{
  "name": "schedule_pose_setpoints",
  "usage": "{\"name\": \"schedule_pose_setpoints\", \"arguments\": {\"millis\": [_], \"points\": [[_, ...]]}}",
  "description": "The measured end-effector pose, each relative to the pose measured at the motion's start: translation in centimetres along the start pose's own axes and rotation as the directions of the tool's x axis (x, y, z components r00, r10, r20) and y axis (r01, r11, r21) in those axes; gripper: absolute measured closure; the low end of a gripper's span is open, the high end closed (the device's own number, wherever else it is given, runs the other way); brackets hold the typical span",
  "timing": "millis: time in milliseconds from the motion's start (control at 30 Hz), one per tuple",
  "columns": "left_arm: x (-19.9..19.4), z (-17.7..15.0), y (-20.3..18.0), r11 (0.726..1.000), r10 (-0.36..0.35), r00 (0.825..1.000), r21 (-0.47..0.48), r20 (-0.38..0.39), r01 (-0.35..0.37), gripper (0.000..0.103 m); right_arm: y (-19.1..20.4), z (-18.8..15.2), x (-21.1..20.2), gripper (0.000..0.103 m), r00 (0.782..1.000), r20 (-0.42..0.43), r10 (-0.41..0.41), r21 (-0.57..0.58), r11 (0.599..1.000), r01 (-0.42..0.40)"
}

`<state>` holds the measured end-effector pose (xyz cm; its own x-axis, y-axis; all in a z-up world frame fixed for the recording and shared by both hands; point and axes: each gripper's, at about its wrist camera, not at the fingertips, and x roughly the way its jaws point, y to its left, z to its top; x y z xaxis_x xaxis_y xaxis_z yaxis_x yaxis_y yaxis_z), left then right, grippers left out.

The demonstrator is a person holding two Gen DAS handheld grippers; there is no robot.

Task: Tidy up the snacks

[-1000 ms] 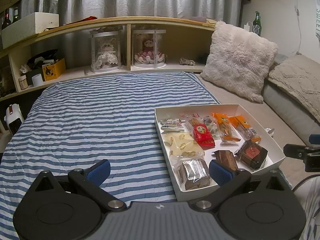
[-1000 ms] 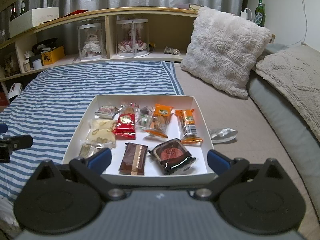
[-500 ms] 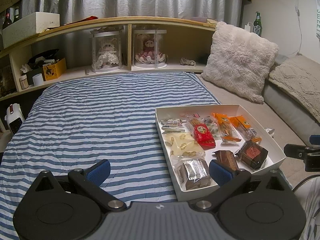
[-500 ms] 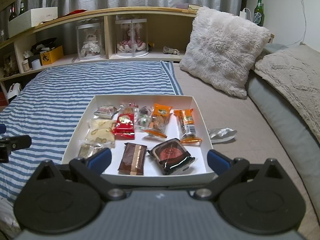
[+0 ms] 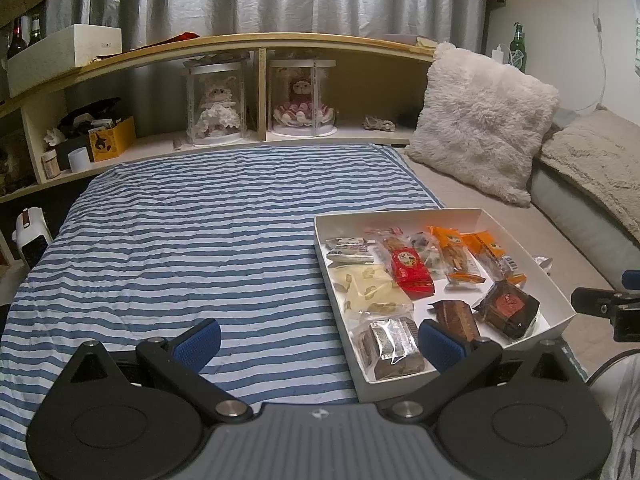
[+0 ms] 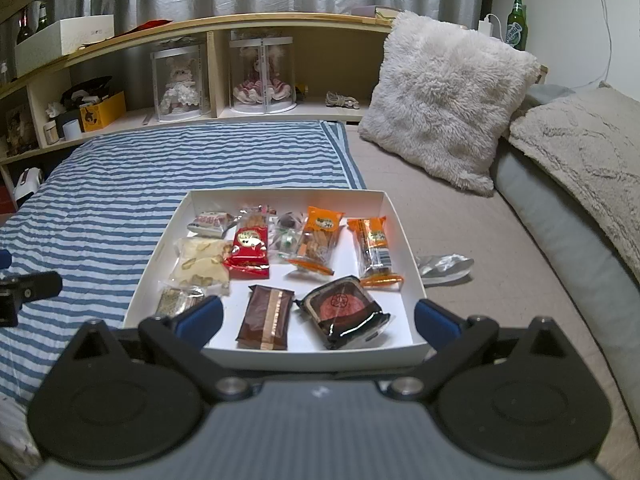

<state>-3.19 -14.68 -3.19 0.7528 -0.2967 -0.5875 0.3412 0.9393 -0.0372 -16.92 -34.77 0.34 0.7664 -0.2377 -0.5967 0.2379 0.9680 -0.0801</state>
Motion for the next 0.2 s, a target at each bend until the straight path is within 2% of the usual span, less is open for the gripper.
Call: {"name": "schedule_pose_setpoints", "arguments": {"millis": [200], "points": [[0.03, 0.00, 0.01, 1.000, 0.001, 1.000, -0.004, 0.000, -0.001, 0.000, -0.06, 0.02, 0.03, 0.001, 1.000, 0.000, 0.000, -0.001, 1.000, 0.000]]}}
